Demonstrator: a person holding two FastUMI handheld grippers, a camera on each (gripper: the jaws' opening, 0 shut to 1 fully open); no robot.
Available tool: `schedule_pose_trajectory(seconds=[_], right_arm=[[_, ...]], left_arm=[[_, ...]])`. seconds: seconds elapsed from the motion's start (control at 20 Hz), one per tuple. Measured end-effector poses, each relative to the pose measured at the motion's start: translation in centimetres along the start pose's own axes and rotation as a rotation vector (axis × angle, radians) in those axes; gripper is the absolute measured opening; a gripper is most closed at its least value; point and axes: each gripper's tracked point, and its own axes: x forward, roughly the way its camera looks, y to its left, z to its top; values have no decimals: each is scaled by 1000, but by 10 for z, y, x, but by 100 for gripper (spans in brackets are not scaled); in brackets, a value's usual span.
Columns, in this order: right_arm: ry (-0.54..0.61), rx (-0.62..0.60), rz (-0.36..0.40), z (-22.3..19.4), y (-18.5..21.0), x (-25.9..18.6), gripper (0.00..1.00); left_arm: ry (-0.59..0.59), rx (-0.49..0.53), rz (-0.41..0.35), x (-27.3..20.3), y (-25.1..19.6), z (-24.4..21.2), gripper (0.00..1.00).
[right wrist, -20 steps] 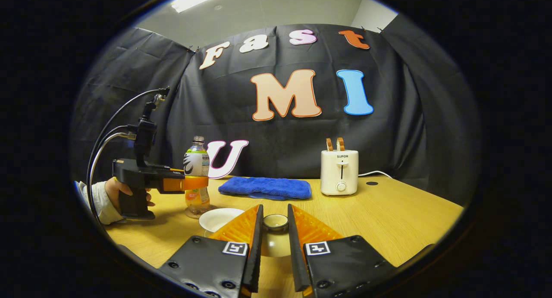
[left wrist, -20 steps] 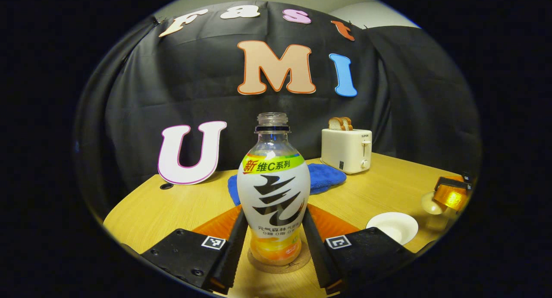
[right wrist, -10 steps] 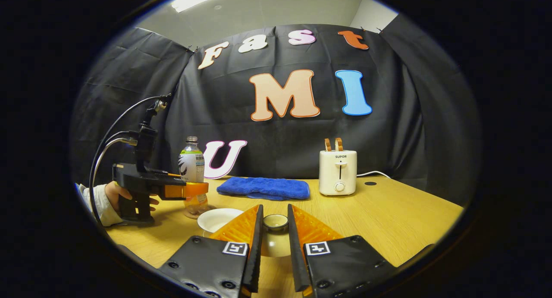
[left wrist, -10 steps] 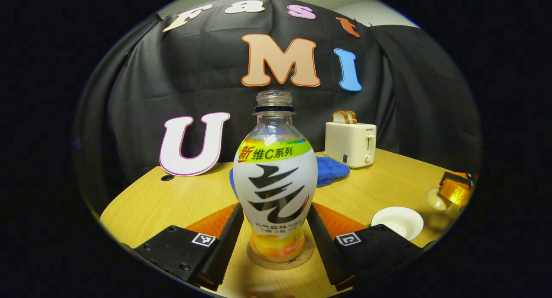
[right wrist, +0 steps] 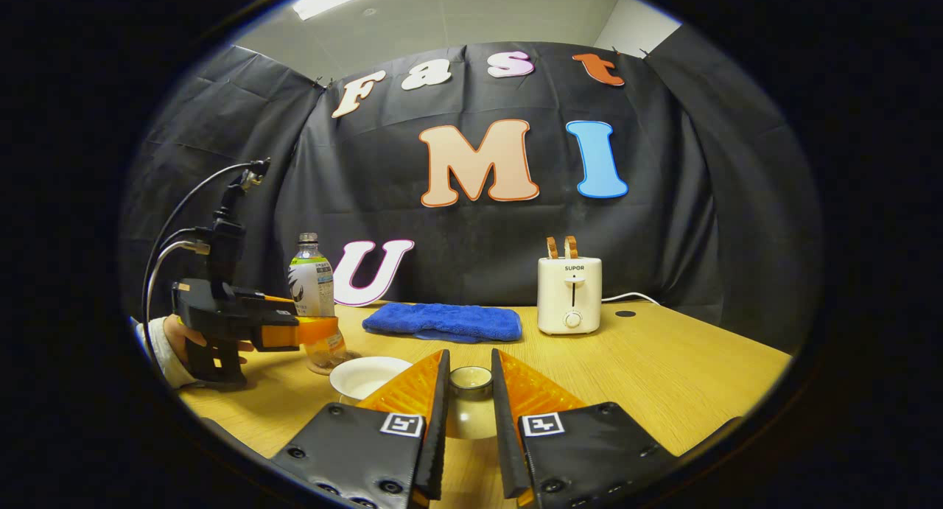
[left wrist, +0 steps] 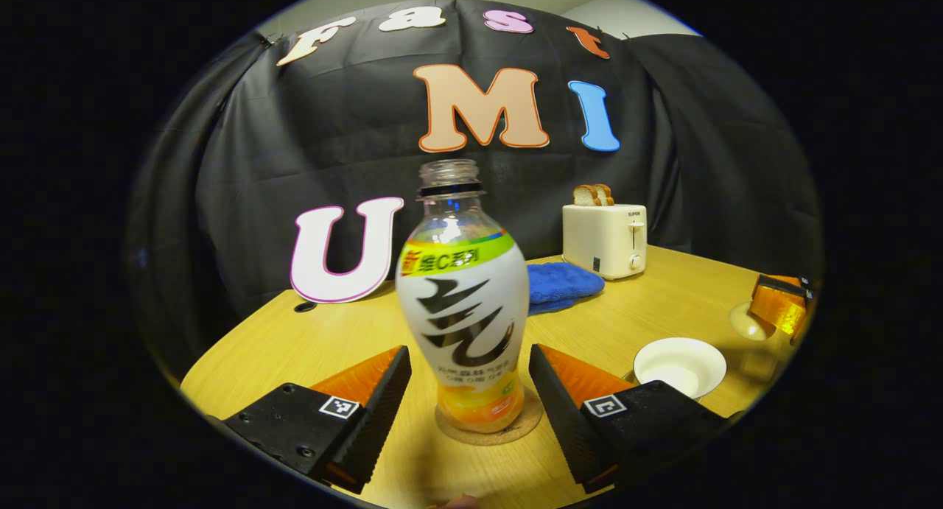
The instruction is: Open the teacup lid with one hand, grasp the water bottle and pour water into the teacup with the other hand; after pouring, place the water bottle on the coaster and then close the teacup lid.
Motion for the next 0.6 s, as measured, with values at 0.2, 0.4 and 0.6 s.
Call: schedule_pose_trajectory(seconds=[0.2, 0.4, 0.6], right_arm=[[20, 61, 26, -3, 9, 8, 34], [6, 53, 61, 9, 31, 17, 34], [34, 62, 114, 2, 58, 29, 34]], left_arm=[[-16, 8, 50, -24, 15, 2, 97], [-44, -21, 90, -47, 28, 4, 96], [-62, -48, 121, -66, 40, 4, 96]])
